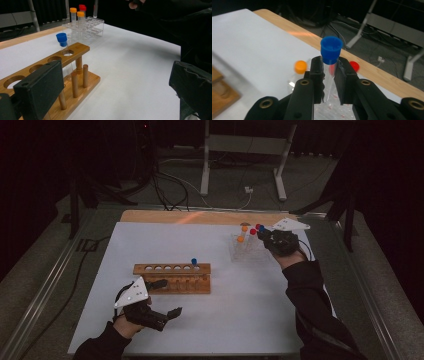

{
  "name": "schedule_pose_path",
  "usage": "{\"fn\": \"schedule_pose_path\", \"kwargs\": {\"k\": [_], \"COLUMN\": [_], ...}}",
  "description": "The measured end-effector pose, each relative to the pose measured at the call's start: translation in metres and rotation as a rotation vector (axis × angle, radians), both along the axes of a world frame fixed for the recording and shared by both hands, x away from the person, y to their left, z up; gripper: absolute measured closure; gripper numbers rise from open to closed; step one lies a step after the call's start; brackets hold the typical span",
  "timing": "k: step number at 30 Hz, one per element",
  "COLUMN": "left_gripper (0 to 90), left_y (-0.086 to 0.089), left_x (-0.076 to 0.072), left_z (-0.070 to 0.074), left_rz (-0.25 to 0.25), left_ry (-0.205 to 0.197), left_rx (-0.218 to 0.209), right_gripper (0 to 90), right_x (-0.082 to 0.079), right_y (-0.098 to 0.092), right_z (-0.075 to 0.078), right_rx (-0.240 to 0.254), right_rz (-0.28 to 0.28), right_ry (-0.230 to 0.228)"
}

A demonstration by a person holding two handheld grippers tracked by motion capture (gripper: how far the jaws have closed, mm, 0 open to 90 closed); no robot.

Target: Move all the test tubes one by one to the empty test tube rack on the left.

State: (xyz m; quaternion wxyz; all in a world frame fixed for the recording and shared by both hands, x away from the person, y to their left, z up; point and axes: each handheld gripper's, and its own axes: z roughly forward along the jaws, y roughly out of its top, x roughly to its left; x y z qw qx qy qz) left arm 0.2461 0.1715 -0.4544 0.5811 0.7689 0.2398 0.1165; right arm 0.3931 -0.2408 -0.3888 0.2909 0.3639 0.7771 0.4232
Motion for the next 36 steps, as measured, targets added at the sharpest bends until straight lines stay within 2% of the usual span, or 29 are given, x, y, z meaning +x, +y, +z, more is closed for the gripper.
{"fn": "schedule_pose_path", "kwargs": {"k": [4,10,14,21,27,30,36], "left_gripper": [0.6,0.6,0.6,0.6,0.7,0.7,0.8], "left_y": [-0.001,-0.004,-0.007,-0.011,-0.017,-0.019,-0.023], "left_x": [0.000,-0.002,-0.003,-0.005,-0.005,-0.006,-0.007], "left_z": [0.001,0.002,0.003,0.005,0.007,0.009,0.013], "left_rz": [0.002,-0.005,0.007,-0.012,-0.033,-0.041,-0.067], "left_ry": [0.001,0.003,-0.001,0.004,0.024,0.022,0.049], "left_rx": [0.006,0.011,0.011,0.021,0.033,0.026,0.017], "right_gripper": [77.4,77.4,77.4,77.4,77.4,77.4,77.4], "right_x": [-0.012,-0.034,-0.048,-0.071,-0.090,-0.098,-0.112], "right_y": [0.006,0.020,0.027,0.042,0.059,0.069,0.088], "right_z": [0.003,-0.006,-0.013,-0.027,-0.039,-0.042,-0.045], "right_rx": [0.009,-0.012,0.003,0.026,0.032,0.036,0.032], "right_rz": [0.048,0.127,0.179,0.262,0.339,0.387,0.472], "right_ry": [-0.008,0.002,0.026,0.064,0.091,0.105,0.121]}}
